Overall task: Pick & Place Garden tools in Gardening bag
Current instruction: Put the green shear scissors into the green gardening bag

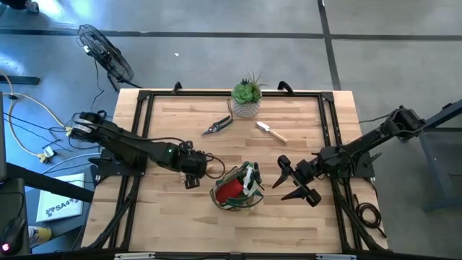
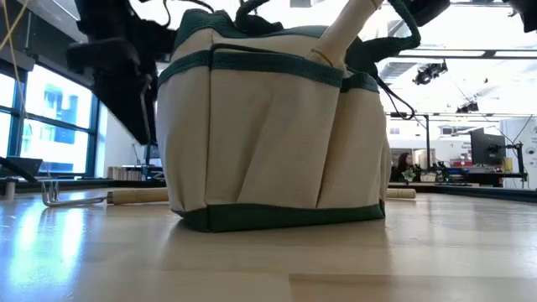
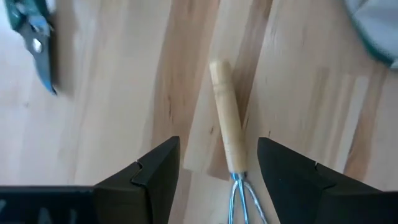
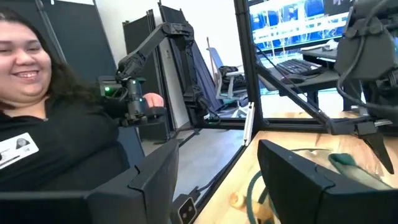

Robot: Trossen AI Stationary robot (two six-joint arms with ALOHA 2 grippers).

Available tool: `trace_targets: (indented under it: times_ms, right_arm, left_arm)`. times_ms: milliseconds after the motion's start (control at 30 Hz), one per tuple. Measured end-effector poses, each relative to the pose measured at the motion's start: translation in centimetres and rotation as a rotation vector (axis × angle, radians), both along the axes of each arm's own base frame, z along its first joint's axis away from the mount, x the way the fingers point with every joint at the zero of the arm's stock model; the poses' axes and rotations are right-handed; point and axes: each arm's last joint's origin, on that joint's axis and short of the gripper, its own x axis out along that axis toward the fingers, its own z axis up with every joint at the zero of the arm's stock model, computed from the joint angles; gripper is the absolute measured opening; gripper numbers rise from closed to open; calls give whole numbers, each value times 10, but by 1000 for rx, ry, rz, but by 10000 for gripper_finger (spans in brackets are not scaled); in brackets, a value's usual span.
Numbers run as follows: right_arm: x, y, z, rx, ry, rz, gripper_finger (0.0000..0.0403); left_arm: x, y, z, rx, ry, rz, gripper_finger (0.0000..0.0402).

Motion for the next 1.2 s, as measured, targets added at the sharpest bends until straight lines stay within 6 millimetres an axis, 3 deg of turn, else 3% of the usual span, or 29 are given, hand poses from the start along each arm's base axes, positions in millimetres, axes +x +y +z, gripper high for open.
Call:
trace_targets:
  times_ms: [300,667,1200]
  right_arm:
    - [-1,-3,-7,44,137,61,211]
    - [-14,-45,-22,3,418,-456,211]
    - [-12,-46,-25,67,470,-457,211]
  left_arm:
    - [4,-5,-14,-113,85,-37,206]
    - [4,-5,-13,-98,77,-38,206]
    - [10,7,-18,29,65,17,206]
